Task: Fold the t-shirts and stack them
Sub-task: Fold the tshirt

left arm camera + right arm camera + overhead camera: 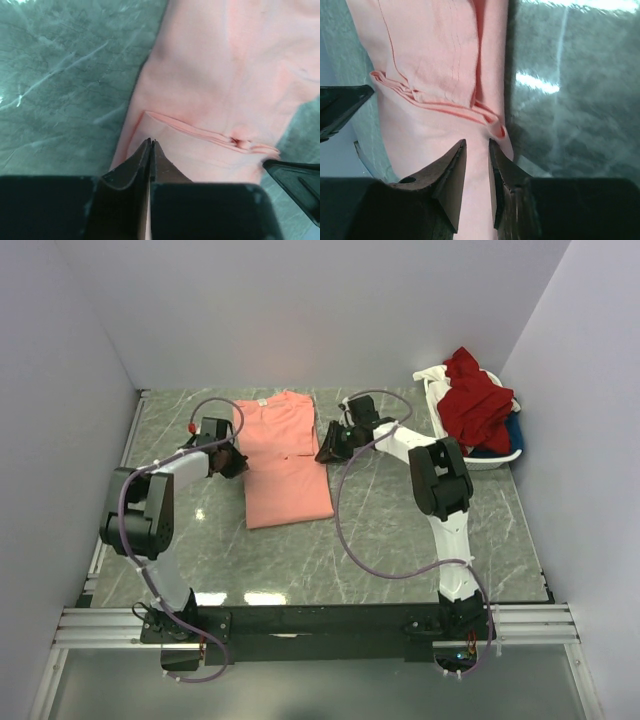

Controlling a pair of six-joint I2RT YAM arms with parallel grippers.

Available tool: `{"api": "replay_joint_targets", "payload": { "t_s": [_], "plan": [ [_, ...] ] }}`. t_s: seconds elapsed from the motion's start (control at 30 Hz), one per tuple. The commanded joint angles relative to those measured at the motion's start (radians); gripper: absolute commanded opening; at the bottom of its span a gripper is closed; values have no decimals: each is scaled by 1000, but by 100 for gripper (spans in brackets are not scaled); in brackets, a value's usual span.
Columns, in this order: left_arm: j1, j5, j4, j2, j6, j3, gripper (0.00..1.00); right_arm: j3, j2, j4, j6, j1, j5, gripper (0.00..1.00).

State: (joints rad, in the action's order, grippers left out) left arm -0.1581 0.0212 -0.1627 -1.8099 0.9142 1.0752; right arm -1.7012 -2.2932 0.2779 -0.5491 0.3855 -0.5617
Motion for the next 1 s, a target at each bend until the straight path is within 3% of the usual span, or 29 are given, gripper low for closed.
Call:
{"api": "replay_joint_targets", "payload": {
  "t_s": [0.0, 0.13, 0.23, 0.53, 0.7, 0.97],
  "plan": [
    [9, 3, -21, 124, -28, 26, 10, 24, 133, -25, -9, -30, -20, 32],
    [8, -18, -61, 249, -6, 9, 27, 115, 268, -31, -14, -34, 8, 34],
    [0, -18, -40, 355, 34, -85, 31, 274, 381, -110, -44, -27, 8, 35],
    [-164, -18, 29, 566, 97, -374, 31, 688, 589, -284, -92, 96, 55, 35],
    [-239, -58, 89, 574, 147, -500, 31, 801, 583, -359, -103, 131, 83, 35],
    [-244, -86, 120, 535, 189, -618, 27, 890, 548, -359, -101, 131, 121, 33]
  ]
}}
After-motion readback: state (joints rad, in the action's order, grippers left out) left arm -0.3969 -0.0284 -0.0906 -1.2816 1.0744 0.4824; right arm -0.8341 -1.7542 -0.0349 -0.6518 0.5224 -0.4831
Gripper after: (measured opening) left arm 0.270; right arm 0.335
